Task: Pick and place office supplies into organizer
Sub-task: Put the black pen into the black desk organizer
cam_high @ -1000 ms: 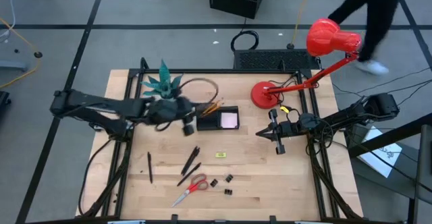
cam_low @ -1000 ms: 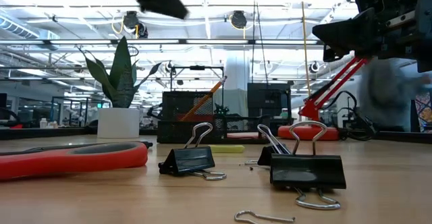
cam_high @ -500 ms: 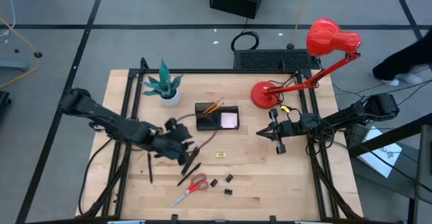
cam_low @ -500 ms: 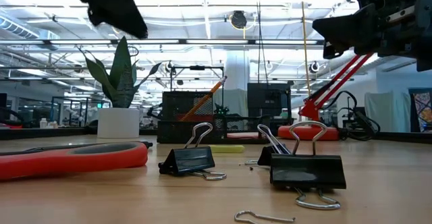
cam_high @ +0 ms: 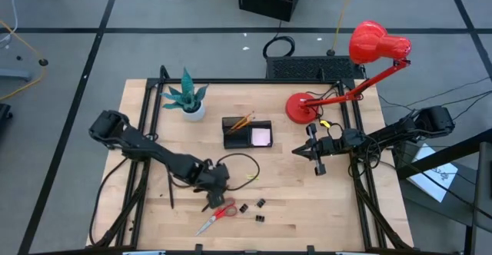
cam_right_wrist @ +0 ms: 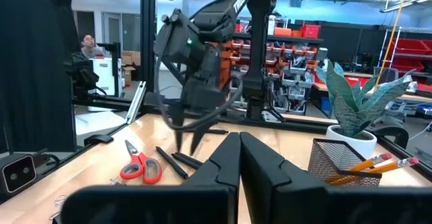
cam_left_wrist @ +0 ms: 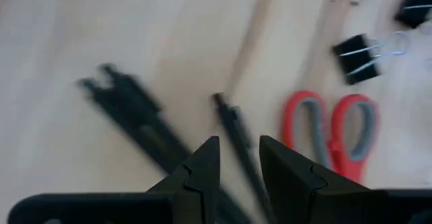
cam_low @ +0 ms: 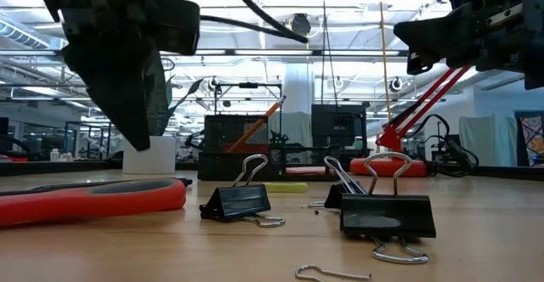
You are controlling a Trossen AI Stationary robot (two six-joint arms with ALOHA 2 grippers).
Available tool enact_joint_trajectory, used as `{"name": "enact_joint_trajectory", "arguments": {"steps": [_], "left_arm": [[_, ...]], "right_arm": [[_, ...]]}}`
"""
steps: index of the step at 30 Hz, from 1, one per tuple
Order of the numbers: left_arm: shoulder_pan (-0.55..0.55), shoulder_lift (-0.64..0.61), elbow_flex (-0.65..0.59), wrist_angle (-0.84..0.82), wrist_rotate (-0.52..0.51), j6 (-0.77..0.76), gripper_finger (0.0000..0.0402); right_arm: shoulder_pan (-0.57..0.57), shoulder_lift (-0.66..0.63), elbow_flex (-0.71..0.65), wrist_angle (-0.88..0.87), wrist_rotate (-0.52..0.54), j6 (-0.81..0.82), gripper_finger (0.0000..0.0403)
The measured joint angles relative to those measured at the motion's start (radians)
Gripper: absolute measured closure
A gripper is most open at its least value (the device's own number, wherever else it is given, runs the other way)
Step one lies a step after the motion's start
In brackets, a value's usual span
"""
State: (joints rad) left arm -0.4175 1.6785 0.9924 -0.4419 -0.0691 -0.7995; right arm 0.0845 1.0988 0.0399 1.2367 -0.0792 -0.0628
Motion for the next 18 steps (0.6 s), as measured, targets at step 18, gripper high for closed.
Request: {"name": "enact_joint_trajectory", "arguments": {"steps": [18], "left_arm": [[-0.002,0.069,0.0,0.093,0.016,-0.008,0.0289]], "right_arm": [[0.0,0.0,0.0,-0.007,0.0,-0.001,0.0399]]}}
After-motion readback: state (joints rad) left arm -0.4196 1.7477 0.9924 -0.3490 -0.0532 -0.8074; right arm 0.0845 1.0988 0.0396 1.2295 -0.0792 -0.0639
